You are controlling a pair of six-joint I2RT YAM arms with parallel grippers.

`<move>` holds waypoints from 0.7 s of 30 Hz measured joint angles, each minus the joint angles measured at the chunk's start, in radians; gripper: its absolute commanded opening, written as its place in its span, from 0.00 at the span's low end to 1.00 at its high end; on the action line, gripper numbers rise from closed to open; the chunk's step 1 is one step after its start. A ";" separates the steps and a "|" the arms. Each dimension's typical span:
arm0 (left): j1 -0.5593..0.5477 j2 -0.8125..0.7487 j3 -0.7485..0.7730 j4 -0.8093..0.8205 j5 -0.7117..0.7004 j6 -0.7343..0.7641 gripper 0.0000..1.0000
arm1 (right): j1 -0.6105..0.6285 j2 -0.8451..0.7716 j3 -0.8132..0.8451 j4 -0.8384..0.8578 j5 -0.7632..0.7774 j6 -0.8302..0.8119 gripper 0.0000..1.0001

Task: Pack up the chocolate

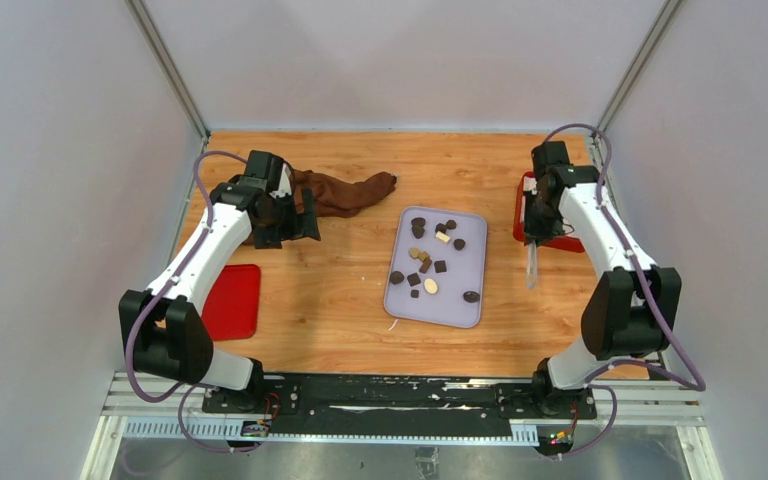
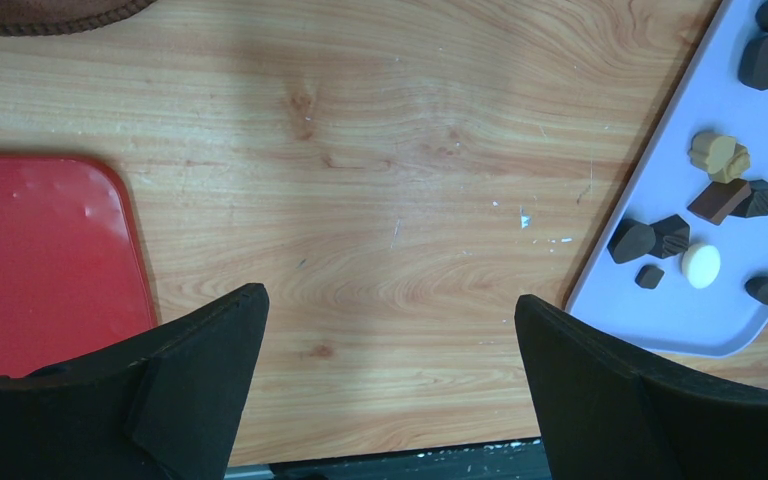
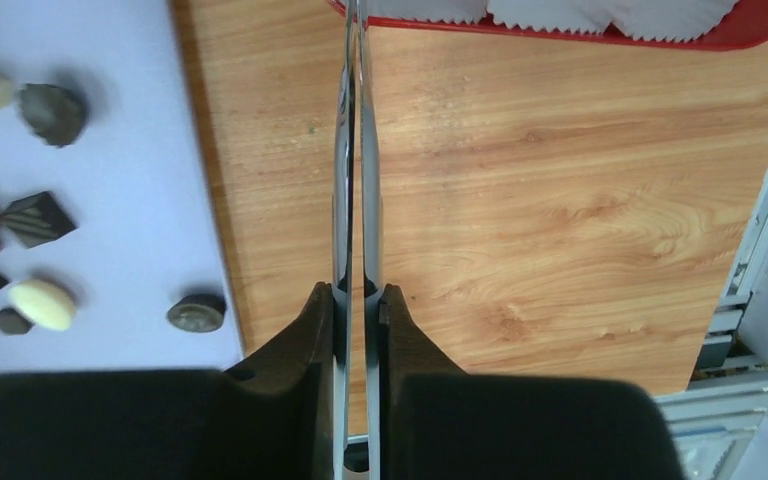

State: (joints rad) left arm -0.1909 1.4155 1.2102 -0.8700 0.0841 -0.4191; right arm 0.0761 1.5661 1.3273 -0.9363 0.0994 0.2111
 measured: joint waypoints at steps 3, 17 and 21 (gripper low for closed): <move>0.000 0.000 0.000 0.000 0.000 0.000 0.99 | 0.016 -0.035 0.039 -0.019 -0.034 -0.002 0.08; 0.000 0.005 0.001 0.000 -0.009 0.000 0.99 | 0.337 -0.009 -0.054 -0.087 -0.108 0.037 0.40; 0.000 0.005 0.001 0.000 -0.018 0.000 0.99 | 0.341 0.011 -0.066 -0.085 -0.109 0.051 0.40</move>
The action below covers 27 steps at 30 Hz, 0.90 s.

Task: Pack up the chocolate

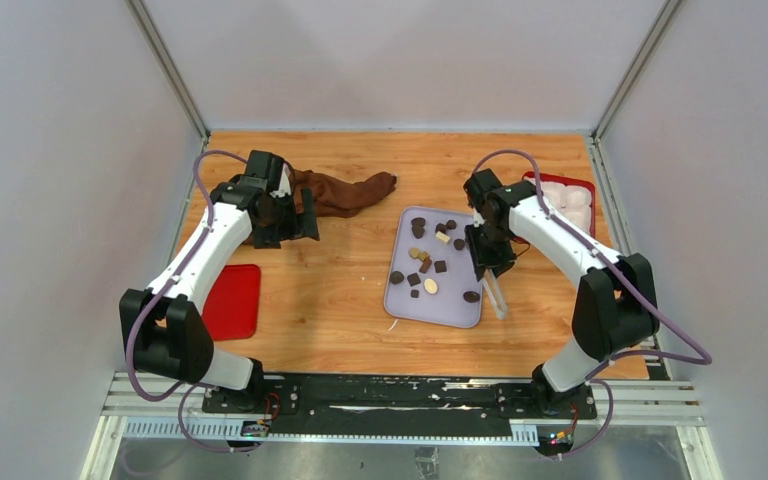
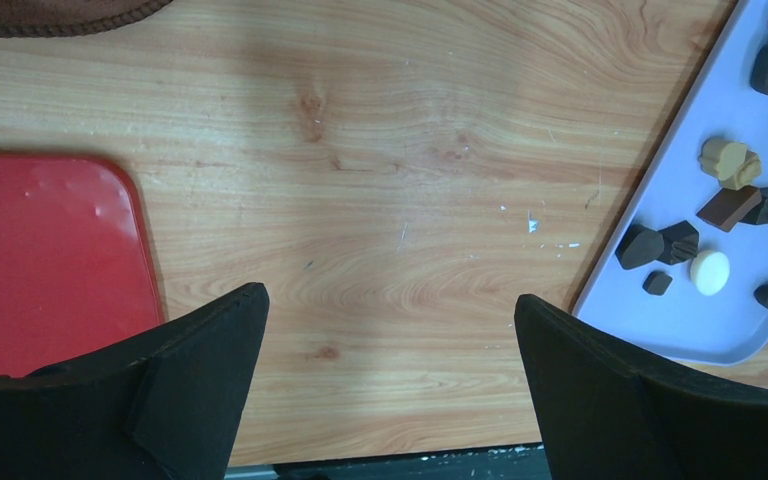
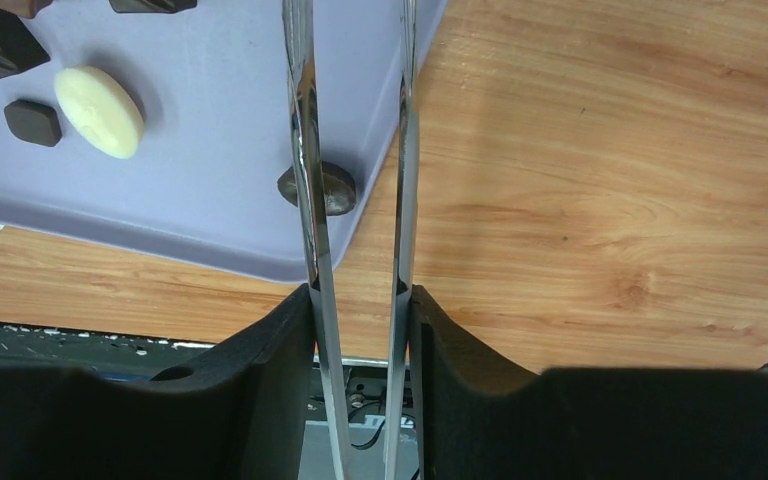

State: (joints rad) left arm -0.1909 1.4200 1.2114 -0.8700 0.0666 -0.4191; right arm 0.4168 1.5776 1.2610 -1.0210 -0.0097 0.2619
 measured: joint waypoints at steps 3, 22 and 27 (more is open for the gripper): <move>0.000 0.000 0.000 0.000 0.000 0.000 0.99 | 0.012 0.019 -0.003 0.004 -0.005 0.005 0.41; 0.000 0.025 0.008 0.000 -0.001 0.000 0.99 | 0.060 0.159 -0.001 0.026 0.013 0.004 0.43; 0.000 0.025 0.008 0.000 -0.002 0.000 0.99 | 0.063 0.195 0.046 0.028 0.039 0.004 0.44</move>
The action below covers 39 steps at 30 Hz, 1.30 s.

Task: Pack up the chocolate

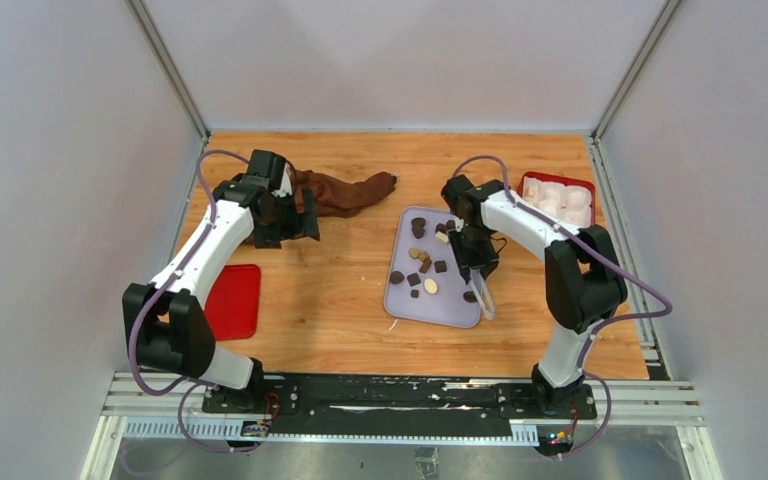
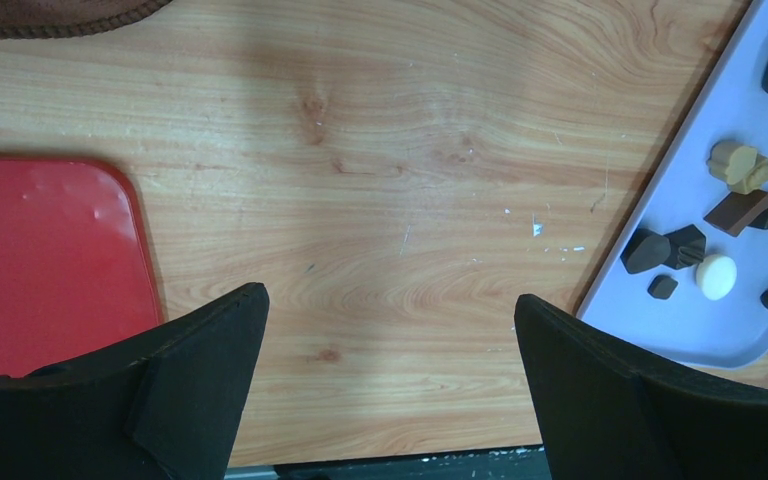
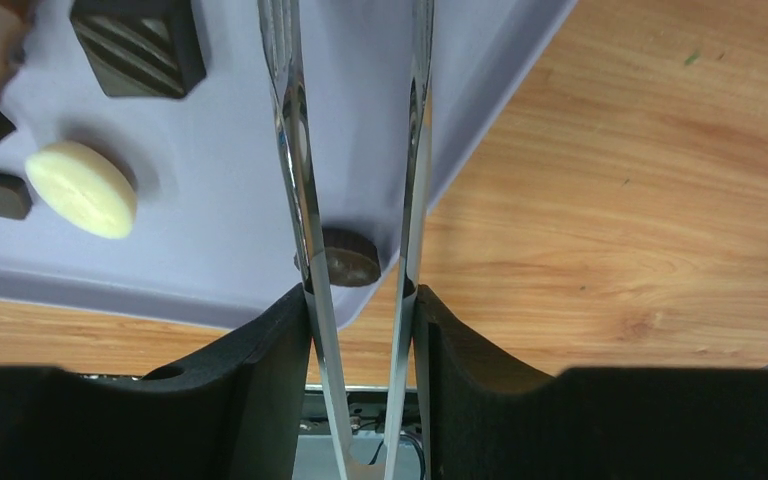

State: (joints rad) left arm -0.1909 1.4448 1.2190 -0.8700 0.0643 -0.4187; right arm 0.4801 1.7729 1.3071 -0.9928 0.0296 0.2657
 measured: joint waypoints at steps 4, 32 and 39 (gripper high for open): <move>0.000 0.000 0.000 0.000 -0.002 0.000 0.99 | 0.000 0.031 0.036 0.007 0.006 0.000 0.42; 0.000 0.000 0.006 0.000 -0.005 0.007 0.99 | -0.039 -0.106 0.145 -0.089 0.096 -0.010 0.00; 0.000 0.000 0.009 0.000 -0.005 0.023 0.99 | -0.219 -0.128 0.180 -0.104 0.115 -0.034 0.00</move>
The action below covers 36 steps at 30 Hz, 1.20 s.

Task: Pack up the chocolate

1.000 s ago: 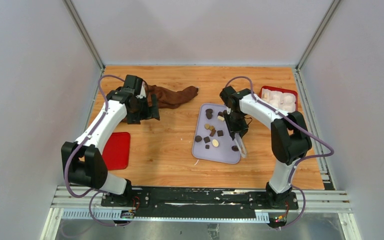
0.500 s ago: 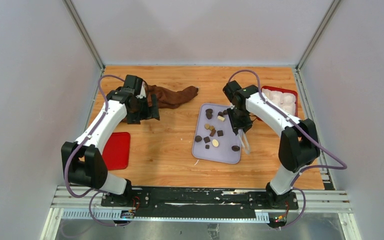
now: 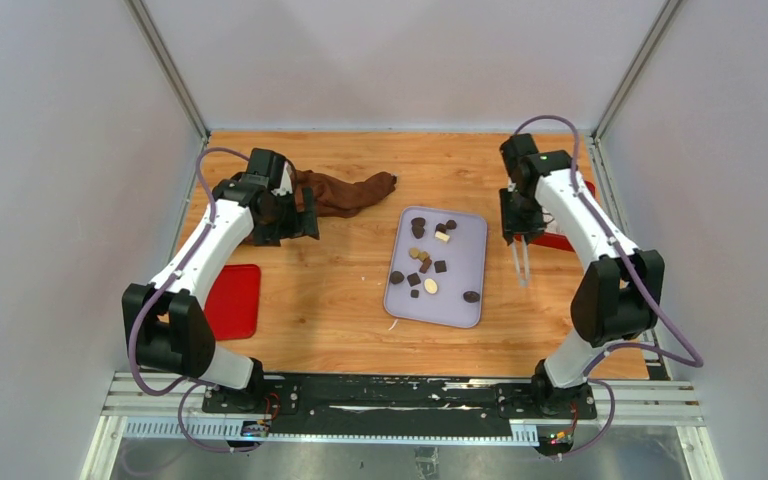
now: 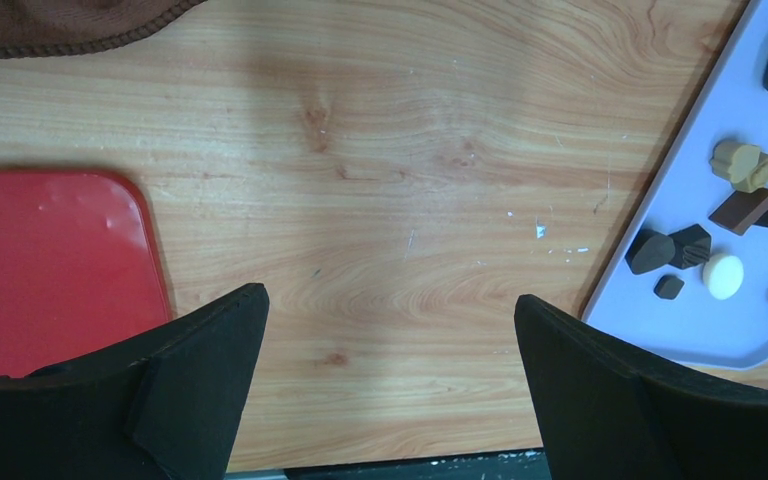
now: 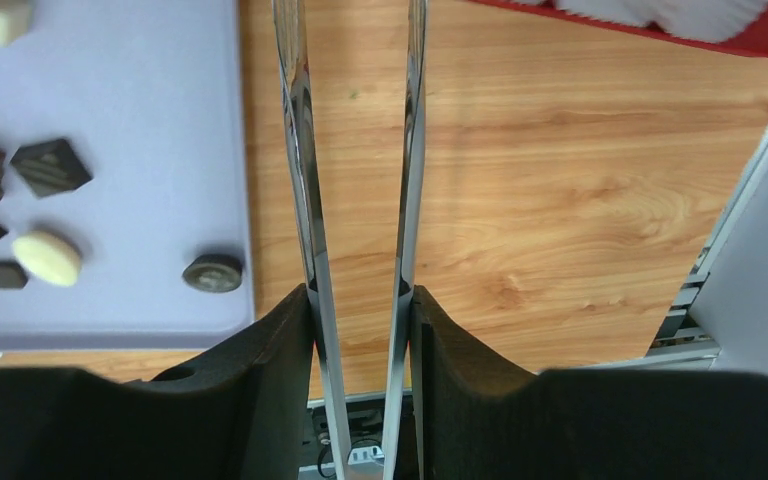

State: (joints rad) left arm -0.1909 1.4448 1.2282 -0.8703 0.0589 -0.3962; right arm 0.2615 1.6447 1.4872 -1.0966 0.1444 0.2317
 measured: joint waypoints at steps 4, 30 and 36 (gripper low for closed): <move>0.000 0.002 0.010 -0.002 -0.002 0.007 0.99 | -0.136 0.002 0.023 0.000 -0.001 -0.013 0.00; 0.000 0.097 0.089 -0.023 -0.045 0.064 1.00 | -0.354 0.418 0.379 0.002 0.006 -0.043 0.04; 0.000 0.122 0.108 -0.023 -0.045 0.065 1.00 | -0.358 0.464 0.417 0.000 0.006 -0.050 0.10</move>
State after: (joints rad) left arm -0.1909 1.5665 1.3357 -0.8932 0.0139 -0.3313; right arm -0.0963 2.1090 1.9045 -1.0969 0.1501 0.1822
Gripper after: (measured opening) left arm 0.997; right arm 0.402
